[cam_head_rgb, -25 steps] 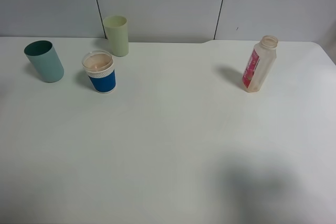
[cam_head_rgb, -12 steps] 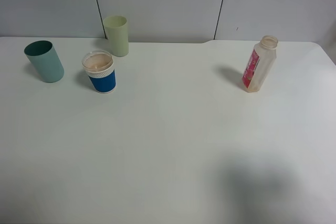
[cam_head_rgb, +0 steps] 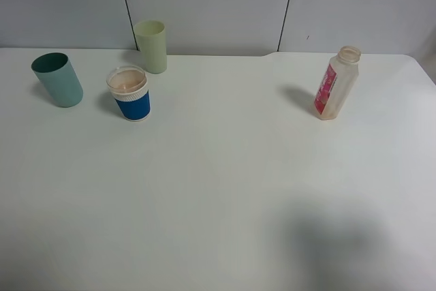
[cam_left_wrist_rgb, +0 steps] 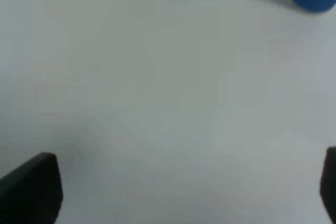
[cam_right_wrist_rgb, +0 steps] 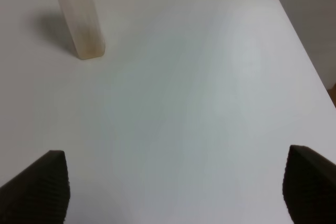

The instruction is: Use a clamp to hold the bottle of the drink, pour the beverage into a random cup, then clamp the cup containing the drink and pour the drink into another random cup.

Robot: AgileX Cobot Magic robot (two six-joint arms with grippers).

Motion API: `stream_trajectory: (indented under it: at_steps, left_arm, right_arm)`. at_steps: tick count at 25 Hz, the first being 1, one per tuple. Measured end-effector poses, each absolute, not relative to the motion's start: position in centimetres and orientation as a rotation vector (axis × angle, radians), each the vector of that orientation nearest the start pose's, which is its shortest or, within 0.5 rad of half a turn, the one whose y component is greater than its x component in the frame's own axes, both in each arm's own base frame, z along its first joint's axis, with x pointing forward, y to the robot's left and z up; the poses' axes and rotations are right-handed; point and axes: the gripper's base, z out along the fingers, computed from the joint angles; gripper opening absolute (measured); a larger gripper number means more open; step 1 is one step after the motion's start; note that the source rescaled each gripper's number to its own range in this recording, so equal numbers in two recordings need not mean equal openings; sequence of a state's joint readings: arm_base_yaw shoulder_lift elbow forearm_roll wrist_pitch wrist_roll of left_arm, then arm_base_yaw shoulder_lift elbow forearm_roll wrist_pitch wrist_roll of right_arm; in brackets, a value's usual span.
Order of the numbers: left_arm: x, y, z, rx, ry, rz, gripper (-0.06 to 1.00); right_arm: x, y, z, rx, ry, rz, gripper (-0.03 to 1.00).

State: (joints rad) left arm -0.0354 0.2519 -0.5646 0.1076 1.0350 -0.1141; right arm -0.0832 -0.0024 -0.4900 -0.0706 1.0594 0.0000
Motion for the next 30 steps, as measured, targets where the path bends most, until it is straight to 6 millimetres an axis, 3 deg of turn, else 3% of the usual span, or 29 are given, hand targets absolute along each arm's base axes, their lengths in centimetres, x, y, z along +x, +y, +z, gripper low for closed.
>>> stream_trajectory:
  at_steps: [9, 30]
  left_arm:
    - [2.4, 0.9, 28.4, -0.106, 2.307, 0.061, 1.00]
    - [3.0, 0.4, 27.8, -0.069, 2.254, 0.002, 1.00]
  right_arm:
    - [-0.5, -0.5, 27.5, 0.088, 2.049, -0.136, 0.67]
    - [-0.5, -0.5, 27.5, 0.088, 2.049, -0.136, 0.67]
